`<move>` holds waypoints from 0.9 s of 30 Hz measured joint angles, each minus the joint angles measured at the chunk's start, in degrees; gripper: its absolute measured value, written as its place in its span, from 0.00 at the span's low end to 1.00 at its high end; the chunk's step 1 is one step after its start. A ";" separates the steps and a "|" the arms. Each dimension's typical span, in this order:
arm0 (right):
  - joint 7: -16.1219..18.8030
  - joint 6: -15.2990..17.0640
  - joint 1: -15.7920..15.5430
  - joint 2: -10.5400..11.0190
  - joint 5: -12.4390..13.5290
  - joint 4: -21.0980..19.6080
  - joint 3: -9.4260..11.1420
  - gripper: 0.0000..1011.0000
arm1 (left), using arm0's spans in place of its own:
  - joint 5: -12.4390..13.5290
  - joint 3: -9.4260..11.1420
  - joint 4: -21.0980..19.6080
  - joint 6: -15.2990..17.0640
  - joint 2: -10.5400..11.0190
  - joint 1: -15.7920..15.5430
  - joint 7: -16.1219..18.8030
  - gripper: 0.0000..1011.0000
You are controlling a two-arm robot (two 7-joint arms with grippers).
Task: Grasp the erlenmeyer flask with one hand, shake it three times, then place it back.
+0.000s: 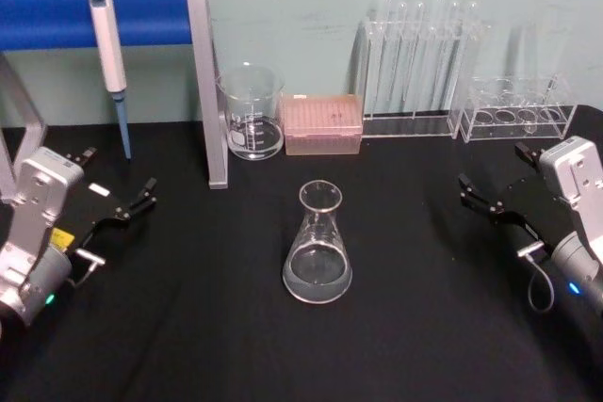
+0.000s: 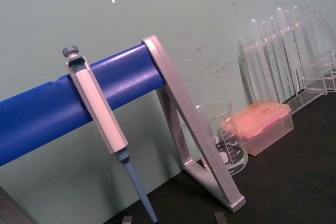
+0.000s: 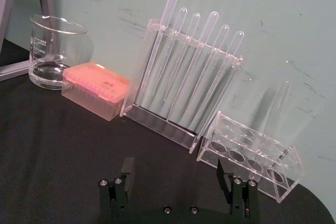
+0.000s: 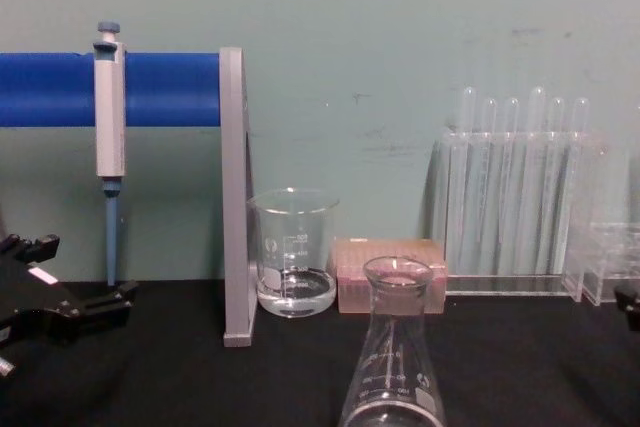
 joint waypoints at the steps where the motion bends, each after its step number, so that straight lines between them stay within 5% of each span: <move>1: 0.00 0.00 0.00 0.00 0.00 0.00 0.00 0.99 | 0.00 0.00 0.00 0.00 0.00 0.00 0.00 0.99; 27: 1.20 0.15 0.13 -0.11 0.14 0.11 0.87 0.99 | 0.00 0.00 0.00 0.00 0.00 0.00 0.00 0.99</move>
